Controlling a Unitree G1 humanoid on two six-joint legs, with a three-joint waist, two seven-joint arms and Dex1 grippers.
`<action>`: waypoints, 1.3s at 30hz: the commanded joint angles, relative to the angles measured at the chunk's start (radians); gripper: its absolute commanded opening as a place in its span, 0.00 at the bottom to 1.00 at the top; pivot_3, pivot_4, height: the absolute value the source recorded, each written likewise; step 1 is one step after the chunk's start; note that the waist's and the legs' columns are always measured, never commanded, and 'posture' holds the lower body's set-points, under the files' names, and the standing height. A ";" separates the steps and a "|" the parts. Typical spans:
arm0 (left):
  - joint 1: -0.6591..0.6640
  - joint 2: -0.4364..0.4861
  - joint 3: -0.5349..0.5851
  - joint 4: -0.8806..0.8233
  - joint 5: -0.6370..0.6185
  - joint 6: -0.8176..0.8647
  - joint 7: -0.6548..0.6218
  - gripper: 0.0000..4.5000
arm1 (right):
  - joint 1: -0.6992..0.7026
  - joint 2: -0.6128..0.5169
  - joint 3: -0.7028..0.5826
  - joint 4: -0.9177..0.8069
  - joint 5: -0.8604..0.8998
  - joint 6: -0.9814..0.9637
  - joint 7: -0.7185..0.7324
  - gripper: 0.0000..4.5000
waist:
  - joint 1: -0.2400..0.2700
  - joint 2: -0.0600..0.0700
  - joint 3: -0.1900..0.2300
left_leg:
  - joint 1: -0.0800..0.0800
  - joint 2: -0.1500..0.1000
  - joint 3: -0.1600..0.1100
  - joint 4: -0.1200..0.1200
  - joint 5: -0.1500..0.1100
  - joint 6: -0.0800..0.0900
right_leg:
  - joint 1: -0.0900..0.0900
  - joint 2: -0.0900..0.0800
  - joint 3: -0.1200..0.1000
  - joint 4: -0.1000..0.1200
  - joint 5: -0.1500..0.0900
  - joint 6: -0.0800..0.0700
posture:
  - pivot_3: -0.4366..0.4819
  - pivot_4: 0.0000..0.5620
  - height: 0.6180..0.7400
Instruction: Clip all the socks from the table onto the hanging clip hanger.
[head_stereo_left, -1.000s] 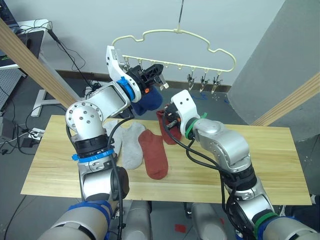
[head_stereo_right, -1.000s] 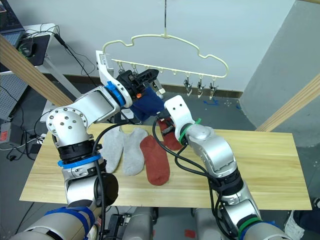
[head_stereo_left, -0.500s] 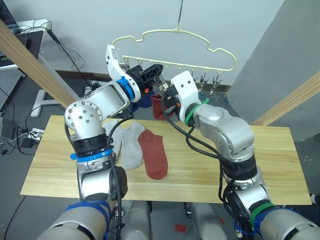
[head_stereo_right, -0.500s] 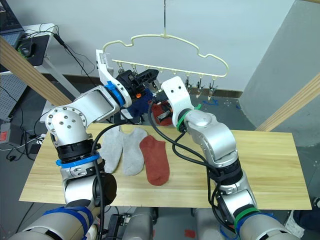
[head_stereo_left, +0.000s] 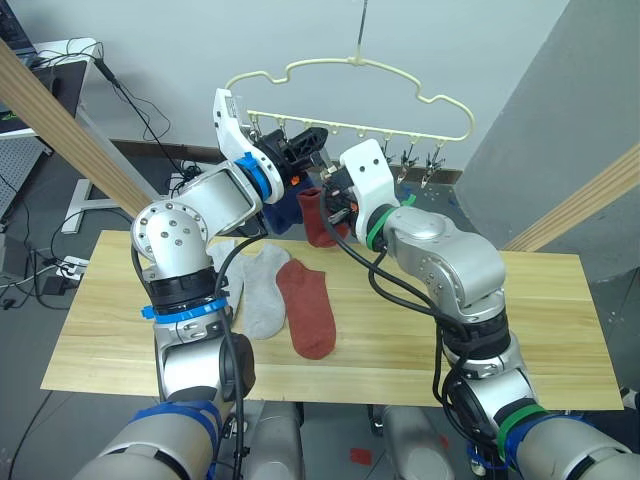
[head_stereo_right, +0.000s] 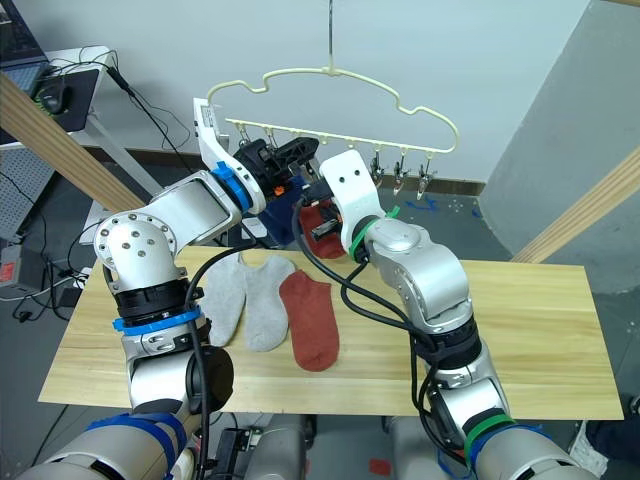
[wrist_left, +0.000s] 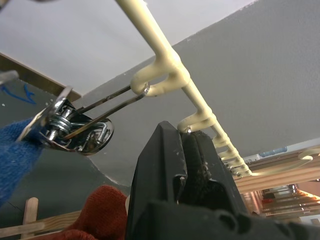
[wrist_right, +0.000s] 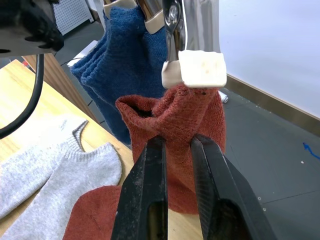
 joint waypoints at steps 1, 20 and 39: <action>0.006 0.008 0.001 -0.014 -0.011 -0.010 0.001 0.00 | -0.032 0.011 -0.019 -0.041 0.021 -0.001 0.002 0.17 | 0.000 0.000 0.000 | 0.000 0.000 0.000 0.000 0.000 0.000 | 0.000 0.000 0.000 0.000 0.000 0.000 | 0.45 0.68 1.00; 0.017 -0.001 0.012 -0.033 -0.044 0.018 0.017 0.56 | -0.049 0.010 -0.046 -0.055 0.024 0.016 -0.003 0.16 | 0.000 0.000 0.000 | 0.000 0.000 0.000 -0.001 0.000 0.000 | 0.000 0.000 0.000 -0.001 0.000 0.000 | 0.44 0.69 1.00; 0.135 0.192 -0.072 -0.272 -0.173 0.136 -0.057 0.57 | 0.085 -0.136 -0.106 -0.250 0.153 0.105 0.094 0.99 | 0.002 0.000 0.000 | 0.000 0.000 0.000 -0.001 0.001 -0.001 | 0.000 -0.001 0.000 0.000 0.000 0.000 | 0.47 0.65 1.00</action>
